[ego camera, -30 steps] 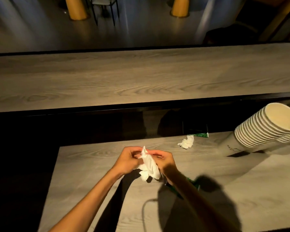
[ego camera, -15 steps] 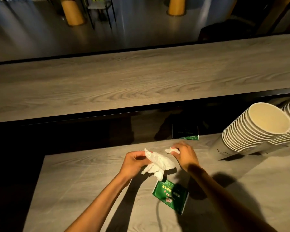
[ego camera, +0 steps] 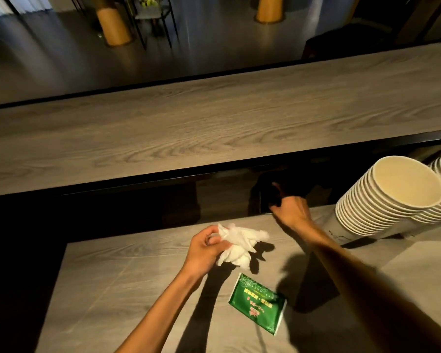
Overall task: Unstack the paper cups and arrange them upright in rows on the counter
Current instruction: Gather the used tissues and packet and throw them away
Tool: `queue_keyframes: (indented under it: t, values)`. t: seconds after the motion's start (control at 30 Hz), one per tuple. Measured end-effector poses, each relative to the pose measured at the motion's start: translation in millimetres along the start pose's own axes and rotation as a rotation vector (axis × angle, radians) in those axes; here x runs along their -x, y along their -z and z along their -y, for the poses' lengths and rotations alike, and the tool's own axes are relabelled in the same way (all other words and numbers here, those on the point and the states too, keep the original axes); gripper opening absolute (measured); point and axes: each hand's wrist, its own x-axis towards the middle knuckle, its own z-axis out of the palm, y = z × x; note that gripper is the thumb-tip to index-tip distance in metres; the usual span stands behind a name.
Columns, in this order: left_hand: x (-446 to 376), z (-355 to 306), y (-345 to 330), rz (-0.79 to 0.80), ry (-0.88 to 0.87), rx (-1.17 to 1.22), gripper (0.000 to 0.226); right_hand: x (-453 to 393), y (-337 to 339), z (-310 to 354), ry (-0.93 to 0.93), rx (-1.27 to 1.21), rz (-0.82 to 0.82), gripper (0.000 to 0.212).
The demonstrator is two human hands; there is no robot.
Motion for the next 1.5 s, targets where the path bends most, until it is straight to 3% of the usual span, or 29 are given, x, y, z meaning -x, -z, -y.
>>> queue_keyframes:
  t: [0.1,0.23,0.33,0.4,0.5,0.57,0.63,0.7,0.8,0.93,1.0,1.07,1.1,1.2,1.33,1.43,1.5]
  values:
    - [4.6,9.0,8.6,0.065,-0.013,-0.101,0.043,-15.0,-14.0,-16.4,-0.034,0.193,0.110,0.046]
    - [9.7,11.3,11.3,0.049,-0.018,-0.103,0.043,-8.7,-20.7,-26.4,0.048,0.130,-0.073,0.043]
    - [10.3,6.9,6.2,0.061,0.003,-0.058,0.032,2.1,-18.7,-26.2,0.010,0.181,-0.073,0.035]
    - [7.9,6.9,3.4,0.075,0.027,-0.004,0.024,14.2,-17.1,-21.6,-0.088,-0.077,-0.048,0.033]
    - [9.4,7.6,-7.7,0.054,0.115,0.196,0.024,50.4,-12.9,-5.9,-0.123,-0.656,0.147,0.026]
    - [14.1,9.9,-17.5,0.051,0.182,0.324,0.026,80.4,-21.6,1.5,-0.006,-0.738,0.251,0.016]
    - [21.8,12.1,-25.4,0.071,0.220,0.412,0.028,107.9,-36.2,0.5,0.056,-0.691,0.242,0.015]
    - [29.2,13.8,-30.0,0.083,0.236,0.486,0.029,123.0,-44.2,-4.1,0.027,-0.697,0.224,0.024]
    - [38.9,19.5,-32.7,0.024,0.243,0.462,0.021,136.5,-45.0,-12.7,0.069,-0.760,0.322,0.029]
    - [44.6,27.4,-26.9,-0.112,0.164,0.325,0.019,157.7,-49.3,-22.2,0.102,-0.685,0.367,0.062]
    - [47.0,29.1,-18.3,-0.206,0.124,0.247,0.022,167.2,-50.1,-28.0,0.098,-0.524,0.339,0.087]
    - [49.1,30.9,-3.4,-0.260,0.114,0.204,0.022,176.2,-52.6,-31.8,0.110,-0.205,0.329,0.114]
    - [49.3,32.7,4.8,-0.266,0.112,0.179,0.022,181.0,-57.5,-32.6,0.125,-0.055,0.319,0.116]
    - [50.2,36.3,28.3,-0.230,0.136,0.110,0.025,195.9,-75.4,-27.5,0.083,0.049,0.275,0.098]
    - [52.5,25.5,39.2,-0.039,0.197,0.165,0.024,201.9,-88.5,-24.0,-0.111,-0.159,0.199,0.073]
    - [58.0,11.9,29.4,0.112,0.237,0.153,0.023,207.3,-95.7,-29.3,-0.221,-0.255,0.128,0.022]
    - [63.5,2.3,17.4,0.209,0.237,0.096,0.023,213.1,-97.8,-37.5,-0.269,-0.443,0.085,0.020]
